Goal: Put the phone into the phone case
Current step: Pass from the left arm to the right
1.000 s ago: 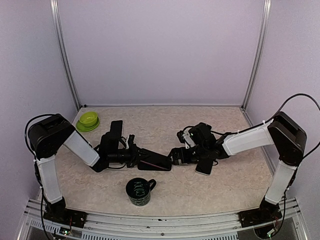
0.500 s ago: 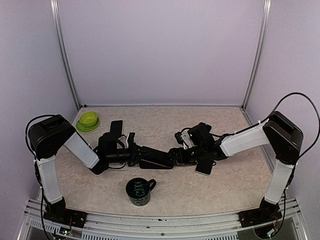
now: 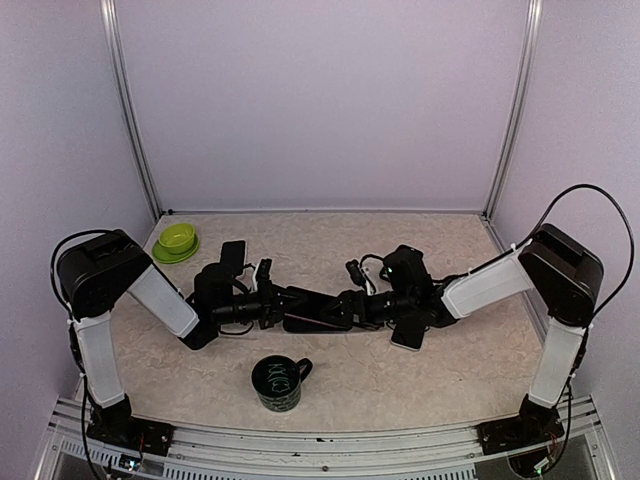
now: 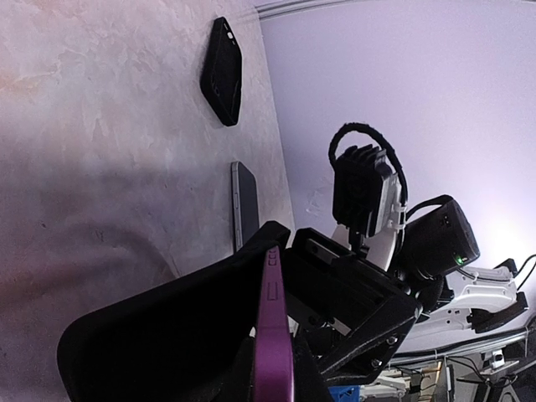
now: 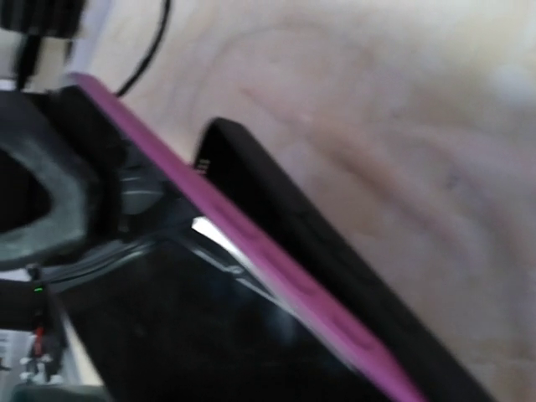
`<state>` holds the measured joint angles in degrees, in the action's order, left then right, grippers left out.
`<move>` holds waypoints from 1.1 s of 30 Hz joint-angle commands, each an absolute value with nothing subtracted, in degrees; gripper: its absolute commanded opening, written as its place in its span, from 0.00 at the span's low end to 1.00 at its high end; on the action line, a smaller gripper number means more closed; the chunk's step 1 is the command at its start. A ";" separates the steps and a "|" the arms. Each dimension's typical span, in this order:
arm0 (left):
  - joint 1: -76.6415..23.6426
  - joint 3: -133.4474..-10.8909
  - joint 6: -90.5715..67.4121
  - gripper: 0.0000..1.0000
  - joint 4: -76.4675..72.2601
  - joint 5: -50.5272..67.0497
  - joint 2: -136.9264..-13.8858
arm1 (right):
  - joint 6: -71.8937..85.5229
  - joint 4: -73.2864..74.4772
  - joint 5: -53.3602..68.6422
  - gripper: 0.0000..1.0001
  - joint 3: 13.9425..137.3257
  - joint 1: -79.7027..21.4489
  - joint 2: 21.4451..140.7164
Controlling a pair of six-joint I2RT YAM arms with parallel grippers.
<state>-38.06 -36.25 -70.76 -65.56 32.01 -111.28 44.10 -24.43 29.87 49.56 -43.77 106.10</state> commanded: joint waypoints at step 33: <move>-40.17 -39.12 -71.37 0.00 -72.01 34.26 -112.13 | 54.96 -47.33 43.16 0.43 46.36 -42.63 109.16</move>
<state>-39.35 -37.50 -70.65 -69.63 33.41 -111.48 55.86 -41.91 40.58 46.92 -41.95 108.97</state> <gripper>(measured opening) 0.081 0.459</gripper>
